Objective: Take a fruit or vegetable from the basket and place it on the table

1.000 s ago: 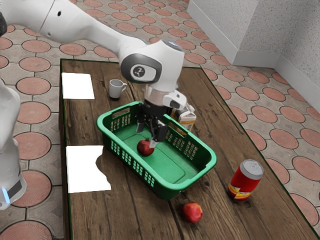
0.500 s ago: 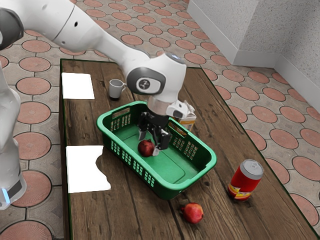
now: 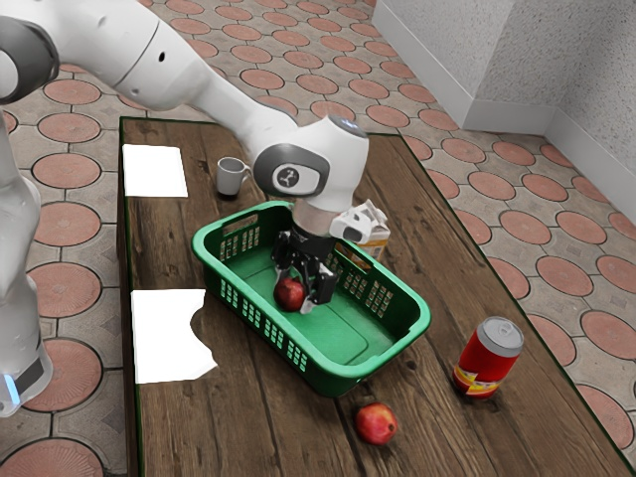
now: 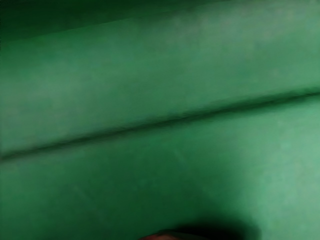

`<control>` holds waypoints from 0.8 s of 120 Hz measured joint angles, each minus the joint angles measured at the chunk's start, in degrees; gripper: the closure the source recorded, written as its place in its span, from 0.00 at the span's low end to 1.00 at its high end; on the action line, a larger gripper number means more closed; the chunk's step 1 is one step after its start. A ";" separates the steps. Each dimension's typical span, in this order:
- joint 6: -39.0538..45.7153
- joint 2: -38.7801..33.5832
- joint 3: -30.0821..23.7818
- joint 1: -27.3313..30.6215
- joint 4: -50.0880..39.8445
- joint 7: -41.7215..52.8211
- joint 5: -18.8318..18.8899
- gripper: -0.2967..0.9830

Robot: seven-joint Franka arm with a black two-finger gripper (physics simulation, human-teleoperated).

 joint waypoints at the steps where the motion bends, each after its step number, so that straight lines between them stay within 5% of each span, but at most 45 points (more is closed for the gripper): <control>1: -0.01 0.00 0.00 0.01 0.00 -0.01 0.00 0.35; 25: -1.61 -0.08 -0.01 0.05 0.00 -0.41 0.08 0.32; 56: -8.44 -1.51 0.99 -0.01 2.12 -0.97 0.39 0.47; 96: -31.82 -1.53 1.67 -0.03 26.07 -3.76 2.24 0.49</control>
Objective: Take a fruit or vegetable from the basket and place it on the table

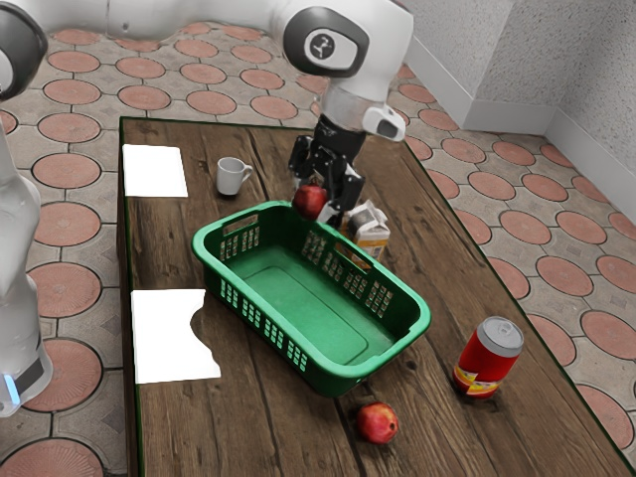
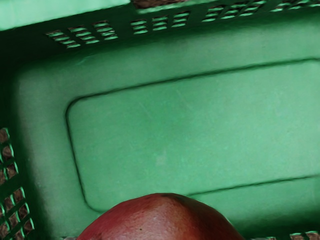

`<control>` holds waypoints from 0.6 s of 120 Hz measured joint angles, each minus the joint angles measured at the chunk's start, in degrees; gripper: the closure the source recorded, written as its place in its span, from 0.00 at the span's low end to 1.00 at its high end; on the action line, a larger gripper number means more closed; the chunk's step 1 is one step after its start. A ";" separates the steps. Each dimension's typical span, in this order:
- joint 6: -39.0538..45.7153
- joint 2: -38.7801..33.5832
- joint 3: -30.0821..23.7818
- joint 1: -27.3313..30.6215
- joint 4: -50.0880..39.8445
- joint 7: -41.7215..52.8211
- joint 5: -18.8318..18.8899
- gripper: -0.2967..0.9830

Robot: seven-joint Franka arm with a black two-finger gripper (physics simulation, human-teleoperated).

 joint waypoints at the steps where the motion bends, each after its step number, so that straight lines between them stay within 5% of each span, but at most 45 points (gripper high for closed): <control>1: -0.60 0.00 0.05 0.02 0.97 -0.11 0.20 0.49; 18: -10.68 0.15 0.65 0.09 18.08 -1.81 6.11 0.47; 42: -20.62 1.10 10.91 0.66 32.03 -3.62 14.28 0.46; 72: 1.18 1.82 19.35 -0.35 16.91 -3.85 21.14 0.46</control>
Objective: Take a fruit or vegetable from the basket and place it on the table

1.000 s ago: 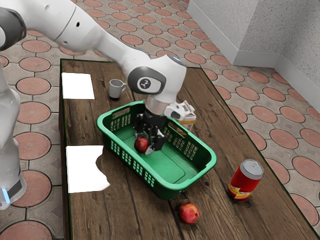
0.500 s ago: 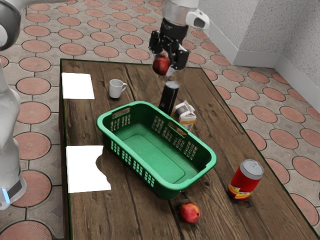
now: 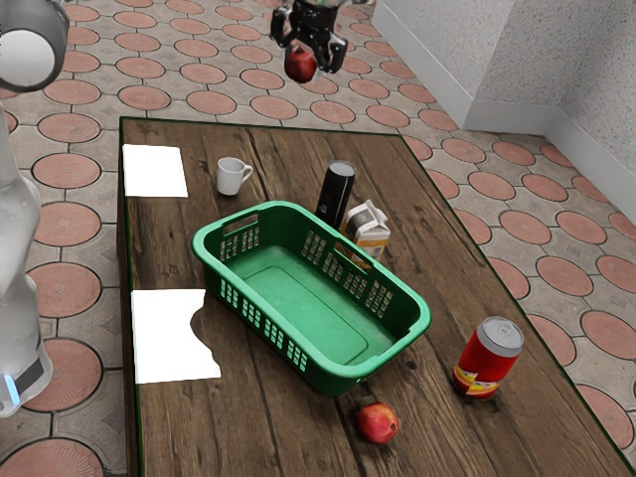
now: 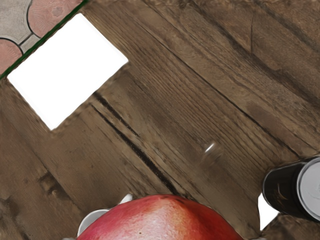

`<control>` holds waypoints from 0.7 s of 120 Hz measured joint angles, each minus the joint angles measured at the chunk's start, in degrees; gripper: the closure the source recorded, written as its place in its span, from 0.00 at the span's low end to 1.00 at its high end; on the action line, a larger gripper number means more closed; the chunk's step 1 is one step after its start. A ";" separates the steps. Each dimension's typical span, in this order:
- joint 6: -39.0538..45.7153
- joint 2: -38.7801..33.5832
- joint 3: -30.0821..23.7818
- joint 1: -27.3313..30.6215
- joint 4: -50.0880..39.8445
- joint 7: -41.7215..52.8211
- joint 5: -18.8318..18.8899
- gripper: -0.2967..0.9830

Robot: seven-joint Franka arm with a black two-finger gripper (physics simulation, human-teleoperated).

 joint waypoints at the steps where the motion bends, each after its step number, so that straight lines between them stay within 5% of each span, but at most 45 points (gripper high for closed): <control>1: 1.32 -0.06 0.43 -0.17 -1.10 0.01 0.08 0.46; 36: 38.93 0.55 7.45 -0.08 -25.67 0.06 -1.74 0.48; 84: 51.35 3.54 12.03 -0.12 -33.17 -0.51 -7.25 0.47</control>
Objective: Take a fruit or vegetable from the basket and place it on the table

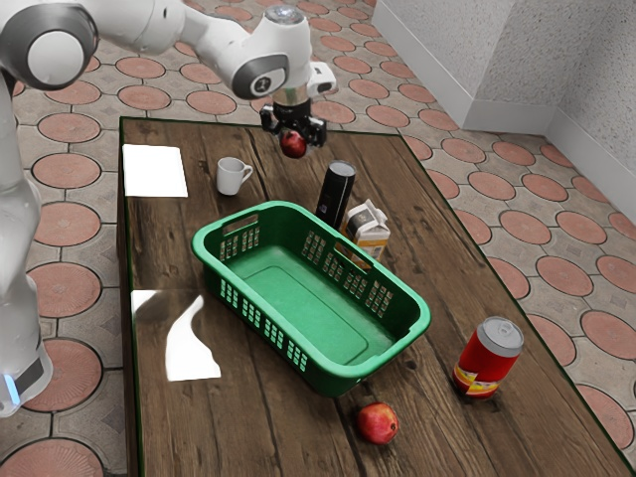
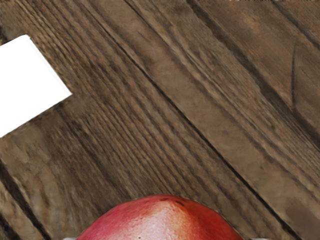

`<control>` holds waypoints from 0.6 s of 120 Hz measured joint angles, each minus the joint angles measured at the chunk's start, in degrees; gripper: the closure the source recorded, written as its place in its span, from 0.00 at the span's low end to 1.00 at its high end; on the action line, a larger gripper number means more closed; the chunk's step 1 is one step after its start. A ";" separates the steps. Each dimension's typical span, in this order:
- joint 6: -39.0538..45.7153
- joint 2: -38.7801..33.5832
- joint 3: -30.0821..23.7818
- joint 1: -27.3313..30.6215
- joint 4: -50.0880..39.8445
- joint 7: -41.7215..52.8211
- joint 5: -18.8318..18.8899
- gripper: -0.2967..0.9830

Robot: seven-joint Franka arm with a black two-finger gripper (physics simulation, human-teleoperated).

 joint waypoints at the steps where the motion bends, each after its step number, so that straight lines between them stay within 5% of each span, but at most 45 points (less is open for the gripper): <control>1: 0.08 0.01 0.09 0.03 -0.08 -0.01 -0.09 0.47; 44: 2.12 4.43 1.34 2.92 -0.33 -0.04 -4.31 0.47; 72: -0.91 2.66 1.10 0.46 3.08 0.40 -5.37 0.30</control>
